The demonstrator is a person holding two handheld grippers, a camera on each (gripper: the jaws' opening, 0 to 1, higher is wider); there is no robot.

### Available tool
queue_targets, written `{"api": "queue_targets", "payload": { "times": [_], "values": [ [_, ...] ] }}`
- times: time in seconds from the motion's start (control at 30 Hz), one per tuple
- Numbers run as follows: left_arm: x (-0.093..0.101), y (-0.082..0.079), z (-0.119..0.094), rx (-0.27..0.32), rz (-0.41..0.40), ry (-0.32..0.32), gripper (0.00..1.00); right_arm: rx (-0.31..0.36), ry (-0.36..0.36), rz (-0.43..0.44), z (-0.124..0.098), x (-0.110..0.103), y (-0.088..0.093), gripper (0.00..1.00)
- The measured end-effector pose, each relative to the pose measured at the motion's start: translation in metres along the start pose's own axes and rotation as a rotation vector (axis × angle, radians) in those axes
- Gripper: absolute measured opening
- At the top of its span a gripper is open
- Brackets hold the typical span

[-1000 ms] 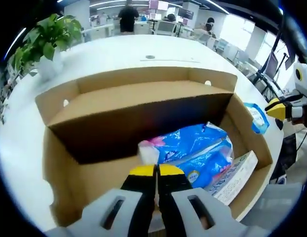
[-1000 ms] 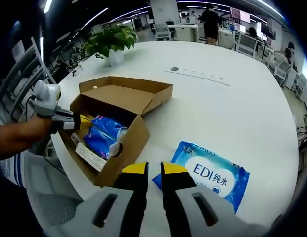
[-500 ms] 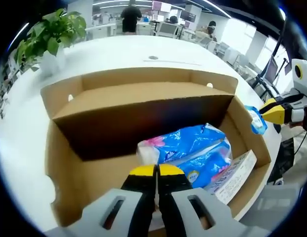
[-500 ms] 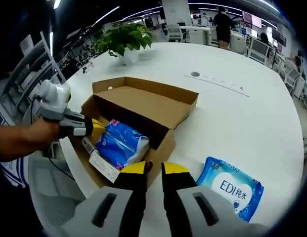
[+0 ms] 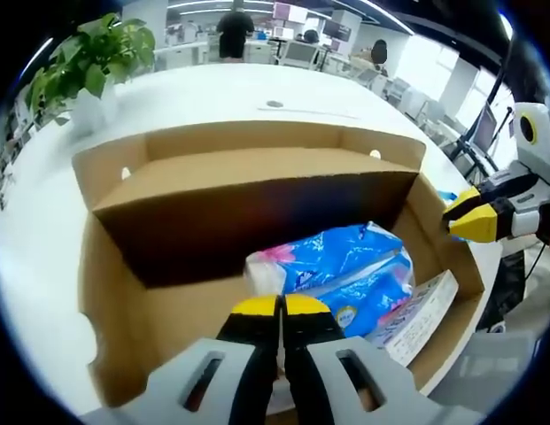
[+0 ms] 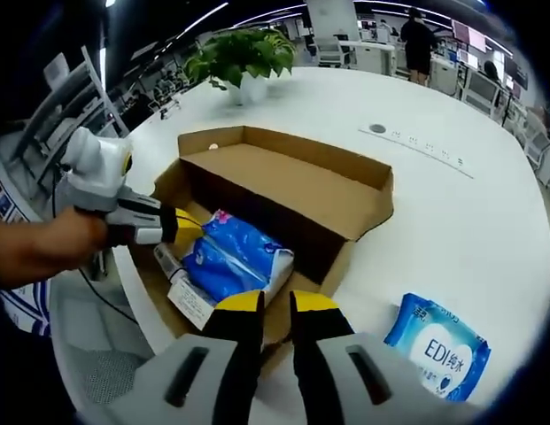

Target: Operate the shoe box by opening the lid, removing the specified soft item, and placing it in the target area until the item is outside and the box remains undamaged.

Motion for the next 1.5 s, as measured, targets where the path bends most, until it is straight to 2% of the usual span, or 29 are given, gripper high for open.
{"api": "queue_targets", "payload": {
  "times": [0.53, 0.87, 1.13, 1.43, 1.5],
  "values": [
    [0.000, 0.002, 0.004, -0.002, 0.023, 0.017, 0.00, -0.059, -0.025, -0.011, 0.032, -0.011, 0.007, 0.10],
    [-0.003, 0.003, 0.005, 0.000, 0.022, 0.034, 0.00, -0.102, 0.005, -0.033, 0.050, -0.010, 0.011, 0.09],
    [-0.004, 0.005, 0.008, 0.003, 0.018, 0.041, 0.00, -0.107, 0.039, -0.045, 0.053, -0.008, 0.010, 0.09],
    [-0.009, 0.004, 0.008, 0.006, 0.006, 0.042, 0.00, -0.151, 0.053, -0.099, 0.058, -0.009, 0.010, 0.10],
    [-0.010, 0.004, 0.008, 0.005, 0.001, 0.043, 0.00, -0.178, 0.045, -0.164, 0.059, -0.009, 0.010, 0.11]
  ]
}}
Point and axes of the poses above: the point that each gripper's makers call its tool centre point, and the gripper's own axes: z roughly forward along the fingers, x roughly to its right, y roughly out of its underside, the point moved 7 cm from there along -z, roughly backward along the fingers, and after that the axes turned 12 degrees about x, right-handed, at the moved point
